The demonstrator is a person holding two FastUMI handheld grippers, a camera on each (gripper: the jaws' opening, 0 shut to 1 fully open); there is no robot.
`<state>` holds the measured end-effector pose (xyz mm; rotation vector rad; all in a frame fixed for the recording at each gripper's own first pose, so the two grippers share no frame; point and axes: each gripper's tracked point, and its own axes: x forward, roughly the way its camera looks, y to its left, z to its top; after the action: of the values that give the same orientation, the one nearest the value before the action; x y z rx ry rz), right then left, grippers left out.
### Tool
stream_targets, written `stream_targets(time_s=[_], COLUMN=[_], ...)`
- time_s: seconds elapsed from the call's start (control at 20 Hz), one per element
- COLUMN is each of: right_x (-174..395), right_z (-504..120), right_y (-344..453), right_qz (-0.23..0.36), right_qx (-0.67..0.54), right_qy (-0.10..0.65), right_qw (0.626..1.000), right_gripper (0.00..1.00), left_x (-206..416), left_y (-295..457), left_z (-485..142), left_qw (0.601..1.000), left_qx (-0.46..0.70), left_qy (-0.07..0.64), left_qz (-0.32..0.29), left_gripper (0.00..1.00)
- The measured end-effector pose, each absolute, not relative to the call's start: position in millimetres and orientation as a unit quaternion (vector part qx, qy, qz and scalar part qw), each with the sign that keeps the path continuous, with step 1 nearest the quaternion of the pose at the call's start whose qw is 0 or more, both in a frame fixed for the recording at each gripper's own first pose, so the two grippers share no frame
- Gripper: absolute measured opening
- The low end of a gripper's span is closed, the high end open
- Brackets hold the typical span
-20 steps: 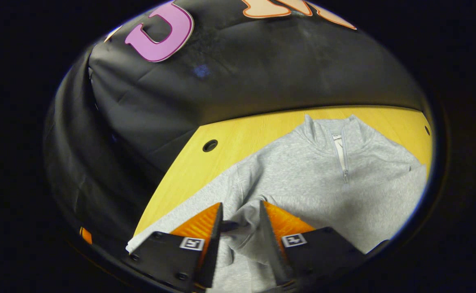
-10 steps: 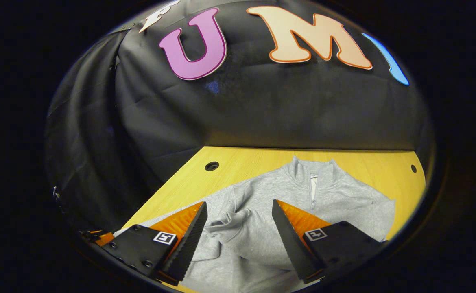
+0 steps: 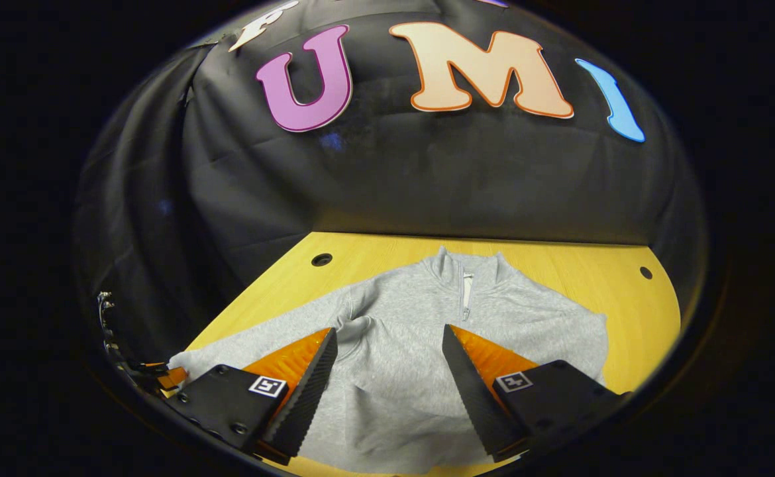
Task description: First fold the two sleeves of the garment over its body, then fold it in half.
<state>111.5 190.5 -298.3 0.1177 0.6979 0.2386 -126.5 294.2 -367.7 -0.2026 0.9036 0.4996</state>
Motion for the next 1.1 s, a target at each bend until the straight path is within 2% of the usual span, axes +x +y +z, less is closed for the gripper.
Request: stream_targets(time_s=[0.05, 0.2, 0.25, 0.3, 0.4, 0.65, 0.7, 0.75, 0.8, 0.9, 1.0, 1.05, 1.1], right_x=[109.9, 105.8, 104.7, 104.1, 99.0, 90.8, 87.4, 84.0, 79.9, 70.9, 57.9, 51.7, 46.9], right_z=[-292.5, -282.5, -279.5, -277.5, -271.7, -258.4, -255.3, -250.2, -249.5, -249.9, -251.3, -252.3, -253.0], right_y=[188.5, 175.5, 168.6, 162.1, 142.2, 93.9, 84.8, 73.8, 66.9, 46.6, 25.6, 12.6, 3.4], right_qz=[0.122, 0.127, 0.126, 0.125, 0.121, 0.103, 0.1, 0.096, 0.093, 0.084, 0.071, 0.062, 0.056], right_qx=[0.057, 0.056, 0.054, 0.053, 0.056, 0.064, 0.062, 0.06, 0.059, 0.056, 0.063, 0.064, 0.065], right_qy=[0.336, 0.328, 0.327, 0.325, 0.319, 0.305, 0.303, 0.297, 0.294, 0.295, 0.299, 0.299, 0.3], right_qw=[0.932, 0.934, 0.935, 0.936, 0.938, 0.944, 0.946, 0.948, 0.949, 0.95, 0.95, 0.95, 0.95], right_gripper=[0.98, 0.98, 0.99, 0.95, 0.98, 0.99, 0.95, 0.99, 0.95, 0.98, 0.95, 0.99, 0.95], left_x=[-123.5, -106.1, -106.0, -104.3, -97.4, -27.5, -10.4, 6.7, 16.2, 44.1, 74.1, 87.9, 96.5], left_y=[293.2, 272.6, 271.7, 267.7, 248.2, 196.7, 181.1, 169.0, 159.0, 137.1, 106.4, 88.6, 73.4], left_z=[-367.2, -374.5, -373.3, -371.4, -368.1, -300.2, -285.3, -275.2, -268.3, -250.1, -234.4, -228.2, -222.3], left_qw=[0.868, 0.87, 0.868, 0.867, 0.864, 0.908, 0.915, 0.921, 0.925, 0.936, 0.944, 0.947, 0.949], left_qx=[-0.093, -0.072, -0.063, -0.06, -0.091, -0.082, -0.086, -0.086, -0.084, -0.074, -0.071, -0.073, -0.068], left_qy=[0.432, 0.429, 0.433, 0.437, 0.45, 0.385, 0.372, 0.362, 0.355, 0.333, 0.318, 0.312, 0.308], left_qz=[0.227, 0.23, 0.234, 0.231, 0.206, 0.141, 0.126, 0.114, 0.105, 0.081, 0.053, 0.038, 0.024], left_gripper=[0.79, 0.15, 0.05, 0.02, 0.0, 0.0, 0.0, 0.0, 0.0, 0.02, 0.0, 0.0, 0.0])
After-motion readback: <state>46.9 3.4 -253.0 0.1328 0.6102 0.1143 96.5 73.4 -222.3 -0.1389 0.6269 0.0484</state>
